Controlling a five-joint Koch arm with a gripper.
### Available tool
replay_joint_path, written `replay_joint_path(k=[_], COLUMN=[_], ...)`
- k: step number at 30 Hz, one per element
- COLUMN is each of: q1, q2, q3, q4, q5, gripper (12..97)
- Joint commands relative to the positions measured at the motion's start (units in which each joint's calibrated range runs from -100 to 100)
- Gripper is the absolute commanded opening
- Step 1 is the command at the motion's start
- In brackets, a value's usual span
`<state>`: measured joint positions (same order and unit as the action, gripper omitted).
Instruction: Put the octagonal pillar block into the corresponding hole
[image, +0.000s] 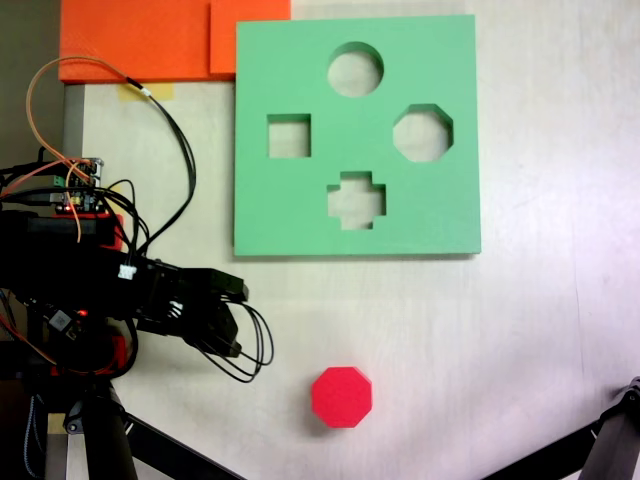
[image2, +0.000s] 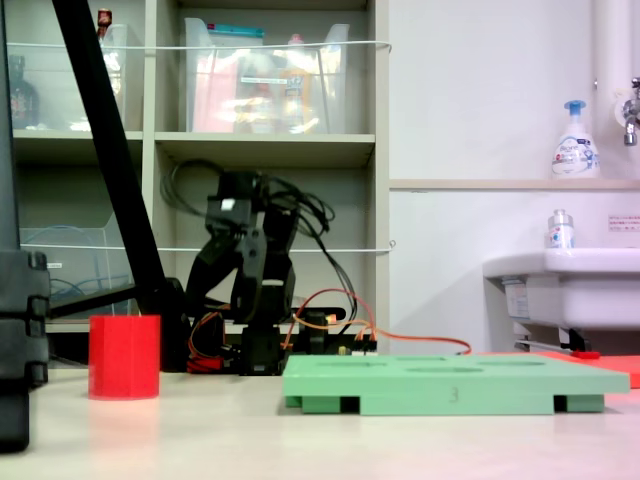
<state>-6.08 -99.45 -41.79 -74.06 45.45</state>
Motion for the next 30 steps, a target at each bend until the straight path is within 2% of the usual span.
replay_joint_path(k=[1, 6, 7, 9, 10, 13, 17, 19, 30], q1=[0.39, -1.22, -1.76, -2.54, -2.74, -4.00, -4.88, -5.32, -5.18], q2=[-0.55, 10.07, 13.84, 22.08, 24.59, 30.88, 43.73, 51.55, 79.06], q3=[8.69, 21.45, 24.84, 32.22, 34.22, 37.41, 43.29, 46.98, 59.74], q4=[-8.80, -16.79, -18.05, -20.84, -21.13, -21.03, -20.94, -20.94, -19.59], q5=[0.98, 0.98, 0.78, 0.73, 0.68, 0.63, 0.05, -0.93, -2.54], gripper=[38.5, 38.9, 41.6, 60.0, 65.4, 68.6, 85.2, 89.5, 89.7])
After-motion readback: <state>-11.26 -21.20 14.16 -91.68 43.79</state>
